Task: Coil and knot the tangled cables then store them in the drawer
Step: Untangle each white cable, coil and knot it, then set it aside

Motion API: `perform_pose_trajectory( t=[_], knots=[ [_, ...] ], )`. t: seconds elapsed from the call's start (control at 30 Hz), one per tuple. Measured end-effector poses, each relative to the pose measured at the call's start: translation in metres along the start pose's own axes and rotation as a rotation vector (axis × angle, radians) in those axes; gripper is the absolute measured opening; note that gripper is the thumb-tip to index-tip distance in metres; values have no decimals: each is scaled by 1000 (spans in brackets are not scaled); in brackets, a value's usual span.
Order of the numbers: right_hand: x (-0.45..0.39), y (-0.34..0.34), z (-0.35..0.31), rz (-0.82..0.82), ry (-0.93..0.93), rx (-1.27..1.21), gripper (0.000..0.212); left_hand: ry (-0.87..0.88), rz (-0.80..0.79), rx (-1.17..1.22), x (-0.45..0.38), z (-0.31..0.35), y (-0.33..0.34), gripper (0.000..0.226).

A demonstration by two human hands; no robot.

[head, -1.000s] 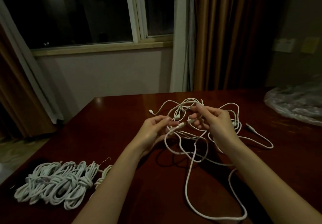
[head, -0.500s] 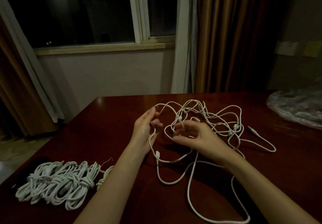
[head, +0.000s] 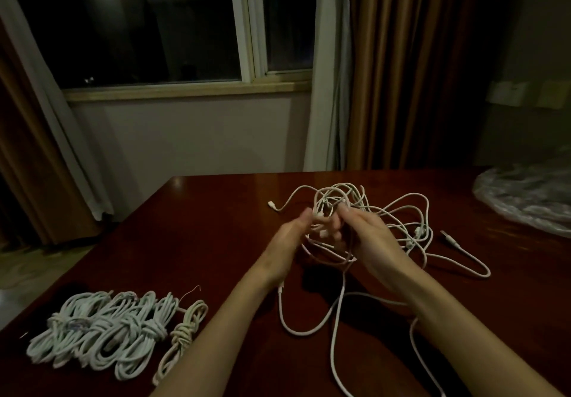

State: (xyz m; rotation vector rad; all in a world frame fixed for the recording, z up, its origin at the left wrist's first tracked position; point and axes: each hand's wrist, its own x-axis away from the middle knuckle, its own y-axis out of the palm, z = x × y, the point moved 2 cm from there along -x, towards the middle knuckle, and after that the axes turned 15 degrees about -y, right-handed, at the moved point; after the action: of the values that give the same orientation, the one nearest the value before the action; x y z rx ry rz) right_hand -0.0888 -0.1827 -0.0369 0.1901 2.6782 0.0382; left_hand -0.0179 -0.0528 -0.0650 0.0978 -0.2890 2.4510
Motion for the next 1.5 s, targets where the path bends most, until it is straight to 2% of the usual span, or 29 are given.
perform_pose_trajectory(
  t=[0.03,0.1,0.17,0.27,0.37,0.47,0.53,0.57,0.67,0.7,0.8,0.83,0.97,1.03,1.1,1.2,1.23,1.33,1.37,1.5],
  knots=[
    [-1,-1,-1,39,3,-83,41,12,-41,-95,2,0,6,54],
    [-3,-3,-5,96,-8,-217,38,85,-18,-338,4,-1,11,38],
    [-4,-7,-7,132,-43,-271,38,170,77,-487,4,-4,9,47],
    [-4,-11,-6,167,-53,-268,37,240,276,-571,0,-5,-2,65],
    [-5,-12,-6,202,-81,-183,38,276,462,-435,0,-1,-13,71],
    [-5,-18,-6,311,-128,-22,38,166,571,-24,-1,0,-23,54],
    [-4,-22,-5,349,-146,168,35,49,515,278,-8,-1,-30,25],
    [-3,-23,-2,333,-144,277,31,6,460,398,-9,0,-29,19],
    [2,-14,4,144,-191,567,11,5,296,633,-6,9,-17,27],
    [4,-10,6,81,-217,633,13,29,246,644,-4,12,-12,26],
    [4,-2,12,-39,-248,680,34,110,201,441,3,21,-2,22],
    [4,-1,13,-59,-244,664,35,154,196,367,4,24,0,23],
    [0,-3,11,-5,-228,688,11,313,178,191,14,34,4,23],
    [-1,-6,9,27,-238,724,14,394,238,123,17,35,3,21],
    [-3,-13,5,112,-223,605,24,407,345,148,14,30,0,18],
    [-6,-20,-5,231,-146,267,37,349,504,203,8,19,-4,25],
    [-6,-18,-6,222,-111,165,38,331,490,147,5,16,-3,27],
    [-4,-3,-8,86,-37,-37,37,249,192,62,0,13,11,24],
    [-3,1,-8,49,-31,-94,37,245,144,26,-2,12,12,24],
    [-4,-1,-16,71,-55,-383,38,292,241,-342,-7,4,8,16]
  ],
)
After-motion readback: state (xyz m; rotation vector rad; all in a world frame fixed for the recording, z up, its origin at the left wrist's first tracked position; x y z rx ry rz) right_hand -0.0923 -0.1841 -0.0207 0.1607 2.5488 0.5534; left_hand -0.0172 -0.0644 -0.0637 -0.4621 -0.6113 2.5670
